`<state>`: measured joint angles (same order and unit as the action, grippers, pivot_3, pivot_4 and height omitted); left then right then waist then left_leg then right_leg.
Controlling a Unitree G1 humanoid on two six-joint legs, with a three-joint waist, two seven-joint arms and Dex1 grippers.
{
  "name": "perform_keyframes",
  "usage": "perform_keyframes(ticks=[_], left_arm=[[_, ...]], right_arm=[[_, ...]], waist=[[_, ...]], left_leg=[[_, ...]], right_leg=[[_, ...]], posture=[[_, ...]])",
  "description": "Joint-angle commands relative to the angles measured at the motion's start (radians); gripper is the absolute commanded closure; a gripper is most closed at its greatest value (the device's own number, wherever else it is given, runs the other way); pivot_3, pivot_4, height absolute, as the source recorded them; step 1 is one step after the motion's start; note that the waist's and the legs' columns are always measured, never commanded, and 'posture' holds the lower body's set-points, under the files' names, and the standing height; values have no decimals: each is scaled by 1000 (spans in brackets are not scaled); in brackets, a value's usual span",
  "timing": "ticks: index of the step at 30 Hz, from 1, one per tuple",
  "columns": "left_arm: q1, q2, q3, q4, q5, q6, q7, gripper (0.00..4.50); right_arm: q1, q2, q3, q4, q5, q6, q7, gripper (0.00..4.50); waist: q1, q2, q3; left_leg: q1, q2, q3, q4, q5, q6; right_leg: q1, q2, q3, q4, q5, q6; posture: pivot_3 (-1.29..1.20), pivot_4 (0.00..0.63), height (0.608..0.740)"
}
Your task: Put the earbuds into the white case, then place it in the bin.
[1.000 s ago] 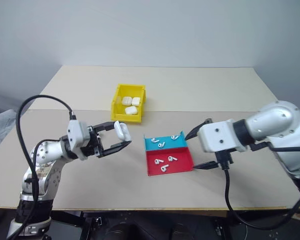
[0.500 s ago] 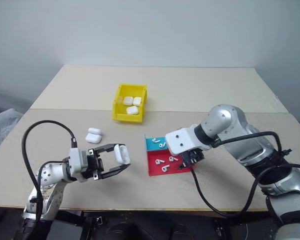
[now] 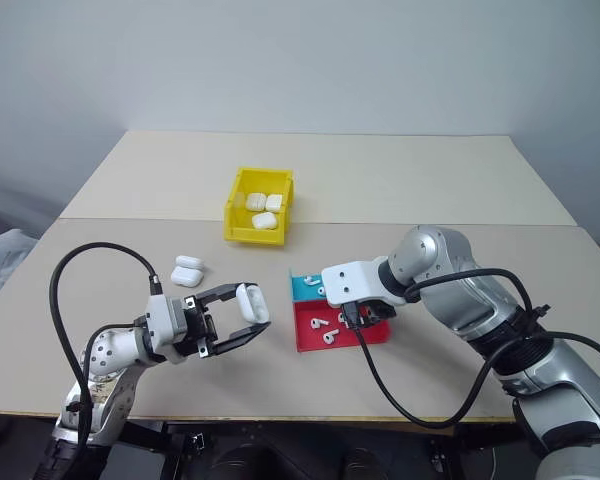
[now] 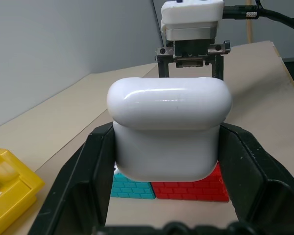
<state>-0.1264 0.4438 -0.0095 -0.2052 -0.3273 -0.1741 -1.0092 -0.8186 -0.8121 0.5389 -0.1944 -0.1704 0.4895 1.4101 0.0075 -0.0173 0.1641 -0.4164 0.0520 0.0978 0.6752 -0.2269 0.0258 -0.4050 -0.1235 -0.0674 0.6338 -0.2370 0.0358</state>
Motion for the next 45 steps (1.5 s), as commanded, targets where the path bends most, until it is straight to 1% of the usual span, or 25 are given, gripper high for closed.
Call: perform_keyframes(ticks=[1, 10, 15, 17, 43, 45], left_arm=[[-21, 21, -5, -38, -1, 2, 15, 1707], [-9, 57, -13, -58, -13, 24, 13, 1707], [-1, 59, -19, -66, -13, 28, 21, 1707], [-1, 60, -21, -66, -10, 29, 23, 1707], [11, 68, -39, -87, 6, 52, 68, 1707], [12, 69, -39, -89, 7, 56, 71, 1707]], right_arm=[[-1, 14, 4, -18, -34, 19, -28, 1768], [7, 44, 32, 16, -76, 40, -51, 1768], [14, 56, 41, 29, -93, 41, -59, 1768], [18, 57, 41, 29, -99, 41, -62, 2136], [41, 92, 36, 64, -158, 39, -91, 2136], [42, 93, 35, 64, -157, 36, -89, 2497]], waist=[[-1, 0, 0], [-2, 0, 0], [-4, 0, 0], [-4, 0, 0], [-7, 0, 0], [-7, 0, 0]], left_leg=[[0, 0, 0, 0, 0, 0], [0, 0, 0, 0, 0, 0], [0, 0, 0, -1, 0, 0], [0, 0, 0, -1, 0, 0], [0, 0, 0, -1, 0, 0], [0, 0, 0, -1, 0, 0]], right_leg=[[0, 0, 0, 0, 0, 0], [0, 0, 0, 0, 0, 0], [0, 0, 0, 0, 0, 0], [0, 0, 0, -1, 0, 0], [0, 0, 0, -1, 0, 0], [0, 0, 0, -1, 0, 0]], posture=[[0, 150, 740], [0, 150, 740], [0, 150, 740], [0, 150, 740], [0, 150, 740], [0, 150, 740]])
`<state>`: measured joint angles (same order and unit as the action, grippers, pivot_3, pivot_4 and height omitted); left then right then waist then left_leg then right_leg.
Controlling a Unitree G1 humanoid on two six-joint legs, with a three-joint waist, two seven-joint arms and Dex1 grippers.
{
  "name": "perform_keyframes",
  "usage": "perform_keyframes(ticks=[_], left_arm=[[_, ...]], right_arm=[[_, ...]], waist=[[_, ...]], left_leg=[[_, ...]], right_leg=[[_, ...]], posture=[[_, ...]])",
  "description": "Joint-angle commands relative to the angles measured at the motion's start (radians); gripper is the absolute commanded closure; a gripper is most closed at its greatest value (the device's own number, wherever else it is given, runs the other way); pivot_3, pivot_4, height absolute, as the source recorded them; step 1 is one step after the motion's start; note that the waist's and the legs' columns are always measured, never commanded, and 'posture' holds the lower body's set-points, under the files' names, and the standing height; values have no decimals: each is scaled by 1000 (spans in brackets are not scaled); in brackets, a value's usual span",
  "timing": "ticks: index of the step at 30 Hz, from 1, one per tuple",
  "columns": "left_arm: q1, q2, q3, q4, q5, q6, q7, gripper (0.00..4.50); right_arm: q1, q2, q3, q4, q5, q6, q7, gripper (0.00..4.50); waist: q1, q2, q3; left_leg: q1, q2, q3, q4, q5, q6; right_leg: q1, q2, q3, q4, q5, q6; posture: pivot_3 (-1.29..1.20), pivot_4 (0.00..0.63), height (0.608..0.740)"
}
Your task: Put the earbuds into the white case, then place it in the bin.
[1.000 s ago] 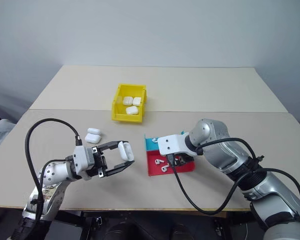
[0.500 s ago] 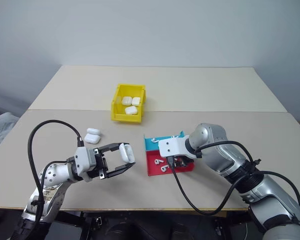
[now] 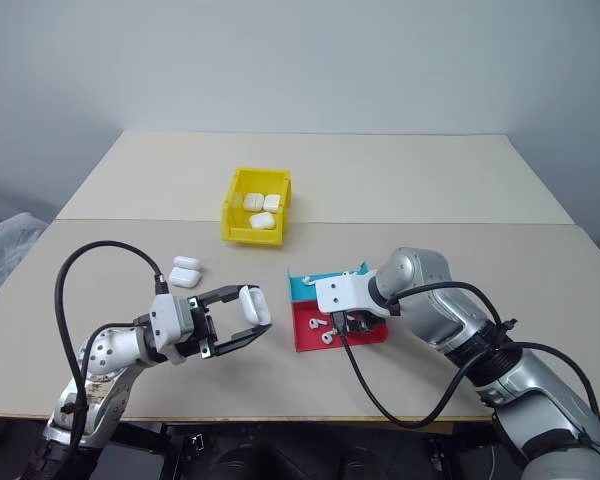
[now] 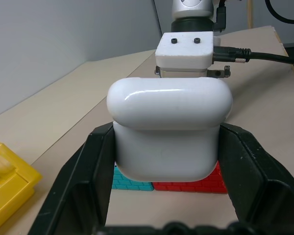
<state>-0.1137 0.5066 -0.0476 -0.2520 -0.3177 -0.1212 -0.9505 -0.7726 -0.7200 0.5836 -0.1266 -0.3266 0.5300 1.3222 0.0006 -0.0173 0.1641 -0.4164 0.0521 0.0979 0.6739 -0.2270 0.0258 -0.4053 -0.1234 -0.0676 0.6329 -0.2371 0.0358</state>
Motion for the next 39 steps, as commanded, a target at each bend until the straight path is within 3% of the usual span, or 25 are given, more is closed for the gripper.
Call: perform_keyframes(ticks=[1, 31, 35, 39], left_arm=[[0, 7, -2, -44, -3, 6, 14, 1707], [-2, 10, -17, -46, 12, 20, 44, 1707], [-3, 10, -17, -47, 12, 24, 49, 1707], [-8, 8, -14, -45, 12, 25, 54, 1707]], right_arm=[[-3, -1, -10, -6, -1, -7, 2, 2682], [-4, 9, -4, 8, -13, -5, 1, 2682], [-3, 9, -3, 12, -15, -18, 2, 3567], [-6, 14, -11, 12, -13, -10, -3, 3567]], waist=[[0, 0, 0], [-1, 0, 0], [-2, 0, 0], [-2, 0, 0]], left_leg=[[0, 0, 0, 0, 0, 0], [0, 0, 0, -1, 0, 0], [0, 0, 0, -1, 0, 0], [0, 0, 0, -1, 0, 0]], right_leg=[[0, 0, 0, 0, 0, 0], [0, 0, 0, 0, 0, 0], [0, 0, 0, 0, 0, 0], [0, 0, 0, 0, 0, 0]], posture=[[0, 150, 740], [0, 150, 740], [0, 150, 740], [0, 150, 740]])
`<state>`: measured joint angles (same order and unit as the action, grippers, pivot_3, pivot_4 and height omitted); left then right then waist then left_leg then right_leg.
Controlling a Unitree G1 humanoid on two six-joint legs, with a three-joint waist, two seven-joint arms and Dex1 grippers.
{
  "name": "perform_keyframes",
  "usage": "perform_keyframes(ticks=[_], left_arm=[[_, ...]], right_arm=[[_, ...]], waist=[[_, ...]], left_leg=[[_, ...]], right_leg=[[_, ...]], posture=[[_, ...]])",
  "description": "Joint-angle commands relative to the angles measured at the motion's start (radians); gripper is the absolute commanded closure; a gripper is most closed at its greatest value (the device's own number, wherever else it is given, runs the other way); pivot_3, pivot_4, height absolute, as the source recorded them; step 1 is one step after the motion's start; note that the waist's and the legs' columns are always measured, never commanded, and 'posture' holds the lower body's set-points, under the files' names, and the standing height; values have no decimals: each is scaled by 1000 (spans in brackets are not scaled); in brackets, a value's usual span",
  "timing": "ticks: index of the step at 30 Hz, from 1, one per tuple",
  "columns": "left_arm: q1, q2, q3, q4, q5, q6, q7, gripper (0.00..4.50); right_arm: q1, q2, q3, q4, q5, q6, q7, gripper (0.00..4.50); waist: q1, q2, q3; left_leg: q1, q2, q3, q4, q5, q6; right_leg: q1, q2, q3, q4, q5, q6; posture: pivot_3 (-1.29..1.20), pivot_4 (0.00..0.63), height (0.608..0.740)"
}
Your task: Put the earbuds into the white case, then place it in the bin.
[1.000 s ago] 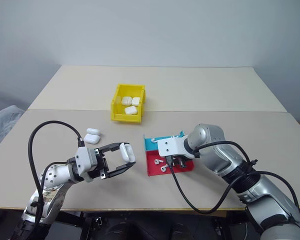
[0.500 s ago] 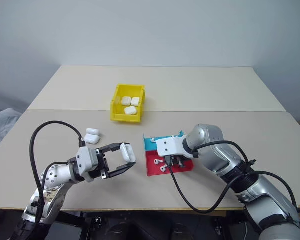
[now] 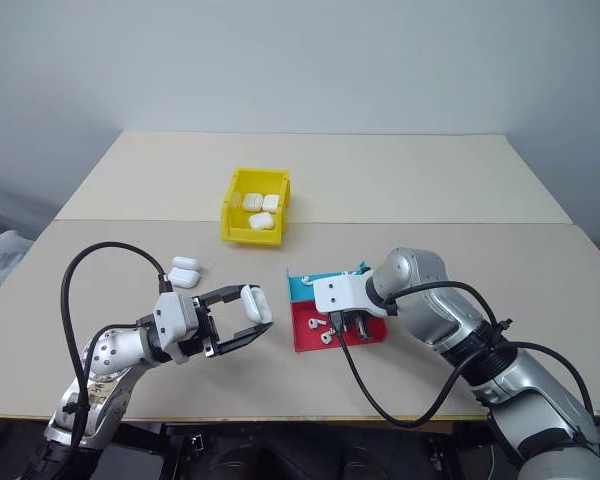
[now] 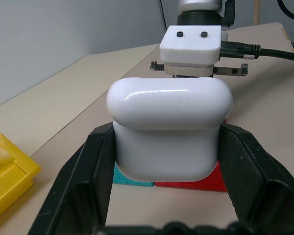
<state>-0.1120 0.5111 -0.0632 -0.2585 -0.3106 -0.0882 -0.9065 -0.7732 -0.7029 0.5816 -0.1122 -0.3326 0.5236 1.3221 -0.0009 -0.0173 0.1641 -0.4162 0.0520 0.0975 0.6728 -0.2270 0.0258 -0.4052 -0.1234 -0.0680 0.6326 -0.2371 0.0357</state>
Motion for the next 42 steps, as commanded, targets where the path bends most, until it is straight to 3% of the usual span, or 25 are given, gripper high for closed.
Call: perform_keyframes(ticks=[1, 7, 11, 16, 21, 26, 32, 42], left_arm=[[-11, 3, 2, -37, 5, -8, 11, 1707], [-20, 1, 5, -31, -1, -10, 13, 1707], [-31, -4, 10, -78, -59, 20, 6, 1707], [-45, -16, -6, -146, -181, 70, -45, 1707], [-104, -43, -32, -158, -276, 136, -83, 1707], [-169, -83, -50, -143, -375, 195, -141, 1707], [-221, -126, -38, -122, -436, 200, -210, 1707], [-279, -131, -26, -103, -433, 214, -236, 1707]], right_arm=[[-6, -3, -10, -1, -7, -3, -3, 3567], [-7, -14, -32, -38, 10, 14, 8, 3567], [4, -65, -129, -157, 90, 56, 47, 3567], [6, -95, -428, -266, 342, 116, 53, 3567], [30, -20, -739, -283, 645, 118, 5, 3567], [69, 105, -874, -307, 846, -32, -68, 3567], [82, 247, -906, -328, 1085, -113, -129, 3567], [171, 276, -780, -265, 1076, -286, -69, 3567]], waist=[[0, 0, 0], [0, 0, 0], [1, 0, 0], [5, 0, 0], [11, 0, 0], [9, 0, 0], [7, 0, 0], [11, 0, 0]], left_leg=[[0, 0, 0, 0, 0, 0], [0, 0, 0, 0, 0, 0], [0, 0, 0, -1, 0, 0], [-1, 0, -6, -1, 0, 0], [0, 0, -6, -2, 0, 0], [0, -1, -4, -3, 0, 0], [1, -1, -4, -3, 0, 0], [1, -1, -3, -3, 0, 0]], right_leg=[[0, 0, 0, 0, 0, 0], [0, 0, 0, 0, 0, 0], [-1, 0, 0, -1, 0, 0], [-1, 0, 0, -2, 0, 0], [1, 0, 0, -1, 0, 0], [1, 0, 0, -2, 1, -1], [1, 0, 0, -1, 1, 0], [2, 0, 0, -1, 1, 0]], posture=[[0, 150, 740], [0, 150, 740], [0, 150, 740], [0, 150, 740], [0, 150, 740], [0, 150, 740], [0, 150, 740], [0, 150, 740]])
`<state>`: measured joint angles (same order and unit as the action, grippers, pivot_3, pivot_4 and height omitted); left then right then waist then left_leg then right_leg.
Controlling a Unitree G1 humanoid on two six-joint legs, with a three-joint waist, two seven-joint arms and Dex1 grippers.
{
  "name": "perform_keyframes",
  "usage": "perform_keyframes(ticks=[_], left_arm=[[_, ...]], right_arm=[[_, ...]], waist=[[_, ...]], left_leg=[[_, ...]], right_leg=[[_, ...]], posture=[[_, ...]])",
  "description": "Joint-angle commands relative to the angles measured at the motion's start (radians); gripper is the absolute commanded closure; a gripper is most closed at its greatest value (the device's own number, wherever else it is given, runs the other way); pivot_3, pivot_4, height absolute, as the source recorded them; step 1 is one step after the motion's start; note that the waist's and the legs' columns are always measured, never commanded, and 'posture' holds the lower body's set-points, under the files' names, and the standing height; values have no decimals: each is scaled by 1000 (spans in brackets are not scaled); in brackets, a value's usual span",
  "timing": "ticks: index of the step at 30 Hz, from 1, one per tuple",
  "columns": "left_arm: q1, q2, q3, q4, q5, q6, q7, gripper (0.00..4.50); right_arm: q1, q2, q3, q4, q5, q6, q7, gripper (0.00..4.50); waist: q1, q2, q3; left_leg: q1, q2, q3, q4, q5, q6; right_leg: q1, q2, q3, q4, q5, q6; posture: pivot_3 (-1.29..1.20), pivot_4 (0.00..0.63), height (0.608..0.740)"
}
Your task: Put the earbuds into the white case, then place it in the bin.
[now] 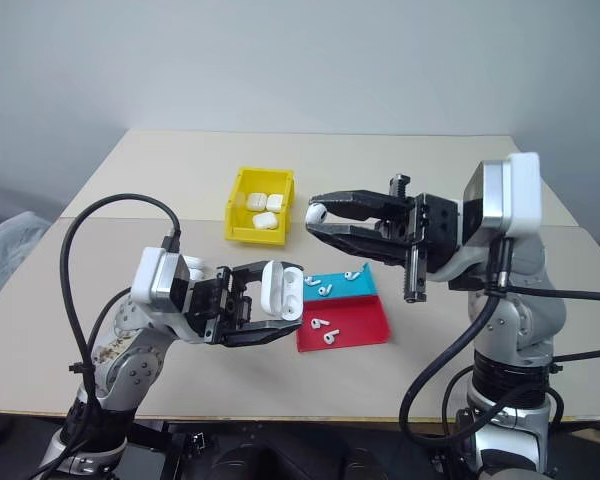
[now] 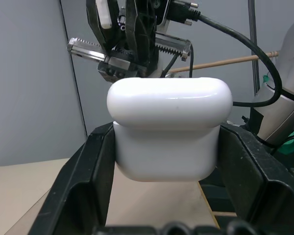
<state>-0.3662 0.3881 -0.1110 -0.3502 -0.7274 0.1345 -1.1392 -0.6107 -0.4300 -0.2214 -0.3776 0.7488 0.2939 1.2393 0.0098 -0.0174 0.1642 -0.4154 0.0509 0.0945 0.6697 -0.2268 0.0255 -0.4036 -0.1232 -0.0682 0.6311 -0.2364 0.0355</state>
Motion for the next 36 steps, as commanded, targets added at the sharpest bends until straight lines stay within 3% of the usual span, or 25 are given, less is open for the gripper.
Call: perform_keyframes(ticks=[1, 20, 34, 36], left_arm=[[-28, -9, 25, -11, -17, -7, -4, 1707], [-48, -28, 26, -3, 21, -7, 14, 1707], [-73, -15, 26, 26, 23, -3, -4, 1707], [-74, -19, 26, 31, 24, -9, -9, 1707]], right_arm=[[14, -1, 36, 4, -10, -66, 17, 3567], [2, -10, 159, 80, -53, -177, 45, 3567], [6, -38, 177, 137, -90, -223, 76, 3567], [6, -42, 179, 138, -92, -226, 80, 3074]], waist=[[0, 0, 0], [0, 0, 0], [0, 0, 0], [0, 0, 0]], left_leg=[[0, 0, 0, 0, 0, 0], [0, 0, 0, 0, 0, 0], [0, 0, 1, 0, 0, 0], [0, 0, 1, 0, 0, 0]], right_leg=[[0, 0, 0, 0, 0, 0], [0, 0, 0, 0, 0, 0], [0, 0, 0, 0, 0, 0], [0, 0, 0, 0, 0, 0]], posture=[[0, 150, 740], [0, 150, 740], [0, 150, 740], [0, 150, 740]])
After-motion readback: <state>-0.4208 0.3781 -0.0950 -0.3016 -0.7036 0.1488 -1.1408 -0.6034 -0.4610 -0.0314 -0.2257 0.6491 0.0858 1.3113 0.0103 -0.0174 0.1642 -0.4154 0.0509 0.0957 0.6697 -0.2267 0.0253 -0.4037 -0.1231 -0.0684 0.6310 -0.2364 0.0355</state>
